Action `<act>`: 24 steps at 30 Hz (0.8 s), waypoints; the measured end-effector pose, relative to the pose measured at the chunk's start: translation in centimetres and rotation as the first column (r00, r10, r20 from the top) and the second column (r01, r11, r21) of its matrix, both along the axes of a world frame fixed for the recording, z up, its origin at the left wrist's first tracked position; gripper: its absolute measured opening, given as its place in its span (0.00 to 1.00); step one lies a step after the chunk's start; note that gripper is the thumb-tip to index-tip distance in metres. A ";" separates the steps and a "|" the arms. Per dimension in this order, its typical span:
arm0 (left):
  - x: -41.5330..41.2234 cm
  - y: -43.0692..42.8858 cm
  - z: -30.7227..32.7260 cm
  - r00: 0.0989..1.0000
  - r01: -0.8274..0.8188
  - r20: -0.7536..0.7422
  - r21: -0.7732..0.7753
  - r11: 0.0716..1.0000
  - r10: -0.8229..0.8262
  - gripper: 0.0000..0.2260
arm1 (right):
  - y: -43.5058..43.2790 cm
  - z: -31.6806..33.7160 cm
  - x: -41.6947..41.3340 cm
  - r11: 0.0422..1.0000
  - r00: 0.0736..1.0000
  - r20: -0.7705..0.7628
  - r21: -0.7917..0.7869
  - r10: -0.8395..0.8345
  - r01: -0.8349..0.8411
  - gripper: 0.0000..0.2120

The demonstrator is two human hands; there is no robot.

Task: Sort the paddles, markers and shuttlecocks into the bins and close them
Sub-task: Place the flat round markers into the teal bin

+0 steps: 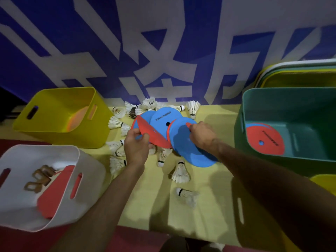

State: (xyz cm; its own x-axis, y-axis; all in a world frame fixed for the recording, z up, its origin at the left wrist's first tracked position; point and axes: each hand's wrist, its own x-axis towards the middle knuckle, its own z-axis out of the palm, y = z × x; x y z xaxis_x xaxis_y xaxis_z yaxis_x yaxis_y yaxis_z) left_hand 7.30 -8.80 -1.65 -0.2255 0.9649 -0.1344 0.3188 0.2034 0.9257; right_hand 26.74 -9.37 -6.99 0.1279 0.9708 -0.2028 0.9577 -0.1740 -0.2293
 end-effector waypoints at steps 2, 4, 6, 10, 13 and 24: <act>1.0 -0.8 1.2 0.993 -0.004 0.117 -0.034 0.999 0.008 0.06 | -0.1 3.2 0.7 0.995 0.997 0.045 0.071 0.067 -0.070 0.15; 2.5 -1.4 2.3 0.974 -0.003 0.228 -0.003 1.000 0.004 0.06 | -0.8 6.7 2.1 0.968 0.984 0.098 0.186 0.150 -0.166 0.12; 4.2 -2.2 3.6 0.960 0.011 0.278 0.043 0.999 -0.023 0.10 | -1.7 9.7 3.8 0.935 0.976 0.105 0.284 0.189 -0.212 0.12; 7.4 -2.8 4.6 0.939 0.015 0.344 0.042 0.999 -0.029 0.11 | -4.1 13.3 8.6 0.888 0.990 -0.065 0.451 0.128 -0.085 0.12; 9.9 -3.6 5.6 0.923 0.032 0.382 0.028 0.999 -0.040 0.12 | -6.4 14.1 12.1 0.823 0.956 -0.289 0.554 0.048 0.127 0.14; 15.7 -6.4 5.1 0.840 0.220 0.525 -0.103 0.970 -0.135 0.21 | -13.3 8.8 21.9 0.602 0.644 -0.605 0.315 -0.467 0.733 0.13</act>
State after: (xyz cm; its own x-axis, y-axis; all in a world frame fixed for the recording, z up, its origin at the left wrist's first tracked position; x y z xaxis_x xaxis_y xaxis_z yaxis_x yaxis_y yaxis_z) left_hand 22.99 -15.21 3.50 0.0896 0.9393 -0.3313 -0.1456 0.3414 0.9286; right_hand 48.69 -22.64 1.85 0.7502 0.6564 0.0804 0.4395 -0.4041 -0.8022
